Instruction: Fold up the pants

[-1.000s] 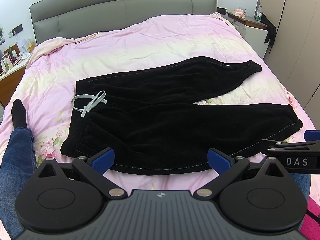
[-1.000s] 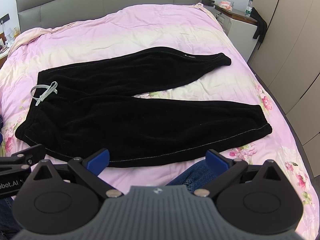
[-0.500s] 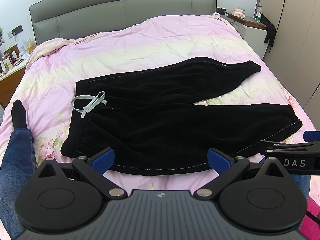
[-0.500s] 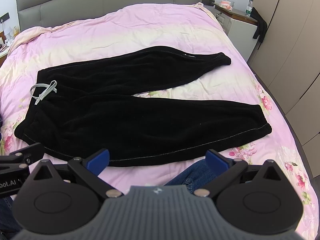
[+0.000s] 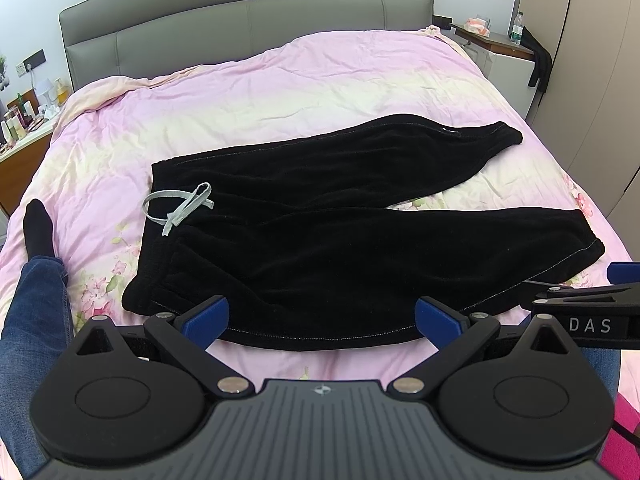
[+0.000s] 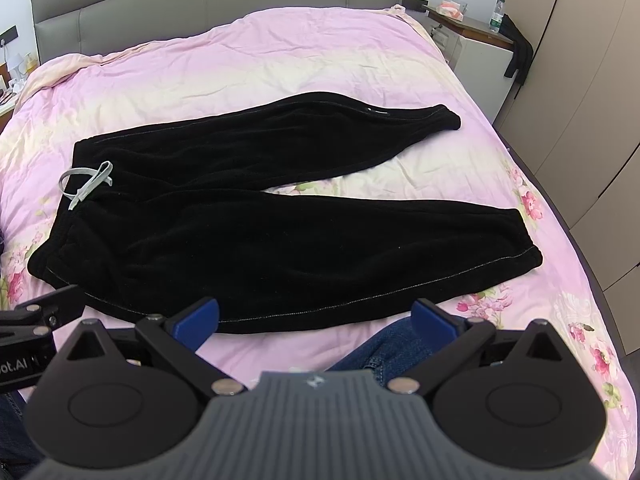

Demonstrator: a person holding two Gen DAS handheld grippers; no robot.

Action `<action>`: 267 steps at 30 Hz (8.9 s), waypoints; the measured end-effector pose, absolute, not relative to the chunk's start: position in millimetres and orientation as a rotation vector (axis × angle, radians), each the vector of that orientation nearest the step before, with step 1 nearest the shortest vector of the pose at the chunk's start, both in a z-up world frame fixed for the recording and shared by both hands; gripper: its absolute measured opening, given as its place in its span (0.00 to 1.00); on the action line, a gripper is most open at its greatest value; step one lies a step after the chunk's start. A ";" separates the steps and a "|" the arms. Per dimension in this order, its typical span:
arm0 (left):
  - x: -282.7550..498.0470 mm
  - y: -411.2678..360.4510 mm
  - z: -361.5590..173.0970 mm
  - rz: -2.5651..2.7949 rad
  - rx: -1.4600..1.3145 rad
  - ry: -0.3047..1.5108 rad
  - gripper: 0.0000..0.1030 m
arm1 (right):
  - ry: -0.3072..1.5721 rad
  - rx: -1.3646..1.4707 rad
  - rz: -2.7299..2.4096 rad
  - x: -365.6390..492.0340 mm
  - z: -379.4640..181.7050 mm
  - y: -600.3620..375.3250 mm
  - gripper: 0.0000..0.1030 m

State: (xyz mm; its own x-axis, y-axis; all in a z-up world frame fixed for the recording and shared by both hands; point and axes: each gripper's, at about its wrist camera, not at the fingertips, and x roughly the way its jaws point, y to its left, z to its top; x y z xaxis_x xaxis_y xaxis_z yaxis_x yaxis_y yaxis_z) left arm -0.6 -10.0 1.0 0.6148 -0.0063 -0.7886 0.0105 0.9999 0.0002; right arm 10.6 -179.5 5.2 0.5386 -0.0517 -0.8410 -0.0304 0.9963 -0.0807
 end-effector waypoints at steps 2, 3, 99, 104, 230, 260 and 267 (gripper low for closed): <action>-0.6 -9.0 1.5 -0.010 0.005 0.909 1.00 | 1.003 -0.089 -0.015 10.3 4.8 -179.8 0.95; -0.5 -9.2 2.1 -0.011 0.005 0.908 1.00 | 1.004 -0.088 -0.016 10.3 4.7 -180.1 0.95; 155.1 222.3 -114.0 -0.460 0.723 0.549 0.22 | 0.317 -1.492 0.270 303.6 -166.4 -453.0 0.03; 178.9 231.8 -120.3 -0.434 0.705 0.570 0.21 | 0.290 -1.502 0.254 344.7 -163.1 -431.4 0.03; 263.5 201.2 -160.3 -0.184 0.097 0.870 0.90 | 0.677 0.380 -0.126 383.4 -236.3 -416.5 0.50; 376.1 -16.3 -229.3 -0.313 -0.191 1.006 0.86 | 0.631 0.862 -0.188 528.4 -309.5 -565.7 0.14; 374.8 16.7 -233.8 -0.090 -0.154 1.060 0.86 | 0.597 0.704 -0.194 525.2 -294.3 -551.6 0.13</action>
State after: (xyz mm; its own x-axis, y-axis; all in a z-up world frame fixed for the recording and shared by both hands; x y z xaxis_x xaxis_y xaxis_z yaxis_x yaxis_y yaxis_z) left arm 374.8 16.7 -233.8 0.4865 -0.1481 -0.8610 -0.0002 0.9855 -0.1696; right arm 525.2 -551.6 -294.3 0.8171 0.0281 -0.5759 0.3619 0.7525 0.5502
